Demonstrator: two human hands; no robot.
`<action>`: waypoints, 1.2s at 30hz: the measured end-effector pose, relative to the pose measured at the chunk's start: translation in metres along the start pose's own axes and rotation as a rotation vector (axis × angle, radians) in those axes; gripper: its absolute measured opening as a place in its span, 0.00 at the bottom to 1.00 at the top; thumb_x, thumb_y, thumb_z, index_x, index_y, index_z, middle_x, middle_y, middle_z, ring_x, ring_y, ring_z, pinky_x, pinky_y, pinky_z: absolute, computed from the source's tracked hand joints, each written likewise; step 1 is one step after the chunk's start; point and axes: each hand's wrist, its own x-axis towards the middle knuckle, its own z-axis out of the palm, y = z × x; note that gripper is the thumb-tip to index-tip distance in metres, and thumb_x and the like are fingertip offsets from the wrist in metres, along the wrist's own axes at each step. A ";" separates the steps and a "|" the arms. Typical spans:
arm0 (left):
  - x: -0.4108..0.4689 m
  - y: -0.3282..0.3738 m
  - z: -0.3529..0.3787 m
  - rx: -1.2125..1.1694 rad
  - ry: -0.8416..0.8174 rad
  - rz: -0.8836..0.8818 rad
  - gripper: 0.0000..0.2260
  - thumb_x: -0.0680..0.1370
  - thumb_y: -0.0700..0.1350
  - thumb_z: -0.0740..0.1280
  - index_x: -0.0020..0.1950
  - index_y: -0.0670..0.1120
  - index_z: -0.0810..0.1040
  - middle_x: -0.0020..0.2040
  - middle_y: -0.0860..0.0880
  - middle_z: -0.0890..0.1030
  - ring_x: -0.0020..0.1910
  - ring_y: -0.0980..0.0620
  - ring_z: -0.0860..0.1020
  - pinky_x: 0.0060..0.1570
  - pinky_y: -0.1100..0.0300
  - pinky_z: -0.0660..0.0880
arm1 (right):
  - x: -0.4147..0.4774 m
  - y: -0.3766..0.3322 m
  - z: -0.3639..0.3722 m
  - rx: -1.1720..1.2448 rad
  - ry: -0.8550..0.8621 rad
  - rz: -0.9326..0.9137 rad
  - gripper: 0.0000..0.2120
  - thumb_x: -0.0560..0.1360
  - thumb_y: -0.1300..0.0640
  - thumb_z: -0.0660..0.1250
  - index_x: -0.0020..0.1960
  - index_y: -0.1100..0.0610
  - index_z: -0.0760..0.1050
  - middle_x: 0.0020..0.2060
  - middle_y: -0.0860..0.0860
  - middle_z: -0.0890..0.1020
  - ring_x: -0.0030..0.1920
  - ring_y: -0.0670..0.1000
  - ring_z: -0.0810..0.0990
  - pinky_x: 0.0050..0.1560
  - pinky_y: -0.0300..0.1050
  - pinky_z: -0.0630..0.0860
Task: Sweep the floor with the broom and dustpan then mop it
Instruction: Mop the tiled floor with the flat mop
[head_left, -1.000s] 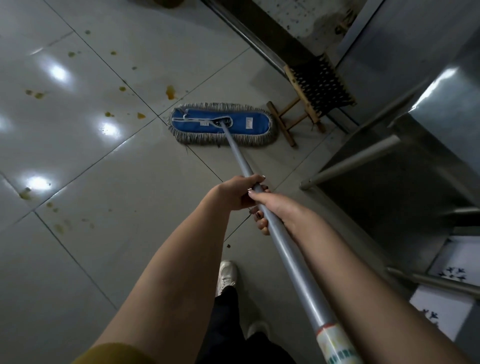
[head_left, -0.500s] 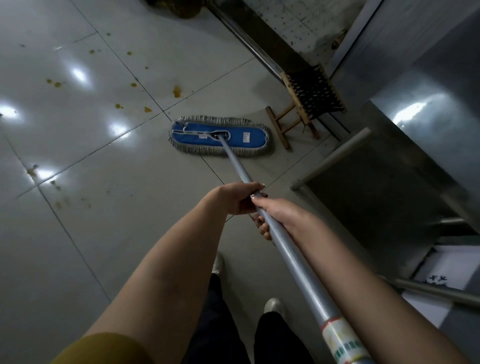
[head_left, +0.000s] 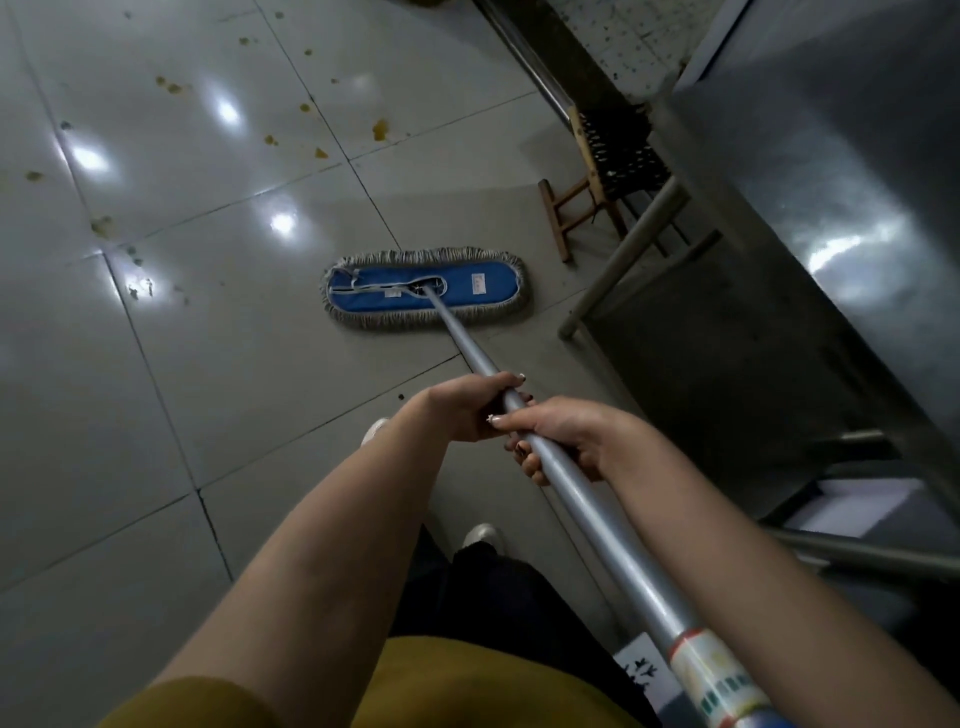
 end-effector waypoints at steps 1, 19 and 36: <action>-0.001 -0.007 0.005 -0.041 -0.013 0.003 0.12 0.78 0.50 0.62 0.38 0.45 0.76 0.29 0.51 0.81 0.27 0.56 0.80 0.27 0.66 0.76 | -0.003 0.007 -0.003 0.005 -0.013 -0.004 0.11 0.77 0.55 0.66 0.40 0.59 0.70 0.22 0.50 0.72 0.16 0.44 0.72 0.19 0.33 0.71; 0.027 0.063 0.016 -0.385 0.100 0.110 0.10 0.78 0.47 0.63 0.46 0.41 0.67 0.22 0.47 0.76 0.21 0.51 0.77 0.24 0.62 0.76 | 0.014 -0.065 -0.031 0.294 -0.018 0.095 0.17 0.81 0.51 0.58 0.38 0.61 0.66 0.15 0.50 0.68 0.12 0.42 0.64 0.14 0.28 0.63; 0.036 0.302 -0.100 -0.372 0.115 0.142 0.14 0.80 0.48 0.60 0.40 0.41 0.69 0.29 0.48 0.74 0.23 0.54 0.76 0.23 0.67 0.75 | 0.123 -0.316 -0.019 0.166 0.017 0.043 0.15 0.81 0.54 0.60 0.38 0.60 0.64 0.13 0.49 0.66 0.11 0.42 0.64 0.14 0.28 0.63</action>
